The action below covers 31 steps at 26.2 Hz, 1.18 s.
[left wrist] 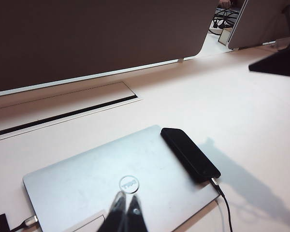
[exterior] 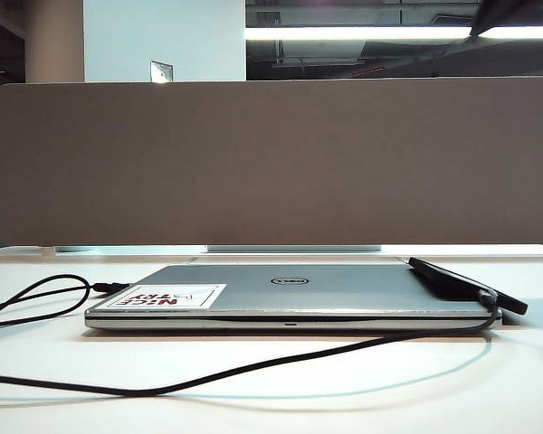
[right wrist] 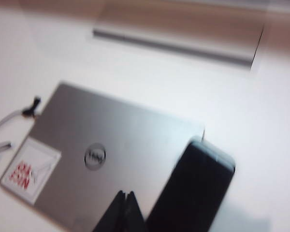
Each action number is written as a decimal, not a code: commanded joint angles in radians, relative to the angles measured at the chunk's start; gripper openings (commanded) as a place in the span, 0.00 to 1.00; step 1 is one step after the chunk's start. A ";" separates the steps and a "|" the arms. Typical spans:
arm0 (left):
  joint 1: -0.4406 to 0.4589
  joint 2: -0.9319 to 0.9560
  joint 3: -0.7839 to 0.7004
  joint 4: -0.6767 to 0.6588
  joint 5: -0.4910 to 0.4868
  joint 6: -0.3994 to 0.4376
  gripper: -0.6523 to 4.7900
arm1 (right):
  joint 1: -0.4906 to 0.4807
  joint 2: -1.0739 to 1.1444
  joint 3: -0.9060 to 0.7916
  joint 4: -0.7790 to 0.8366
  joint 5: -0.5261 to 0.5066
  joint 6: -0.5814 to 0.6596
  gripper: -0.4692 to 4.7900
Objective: Pick up the charging cable and the phone, plug the charging cable into the charging port on the phone, and finally place them back on the table.
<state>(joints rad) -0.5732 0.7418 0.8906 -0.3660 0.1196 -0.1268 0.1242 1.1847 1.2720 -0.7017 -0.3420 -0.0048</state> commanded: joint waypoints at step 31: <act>-0.001 -0.267 -0.354 0.154 0.000 -0.022 0.11 | 0.040 -0.547 -0.644 0.358 0.048 0.004 0.08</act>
<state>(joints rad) -0.5735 0.4744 0.5571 -0.2546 0.1196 -0.1532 0.1635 0.6464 0.6418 -0.3687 -0.2913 0.0025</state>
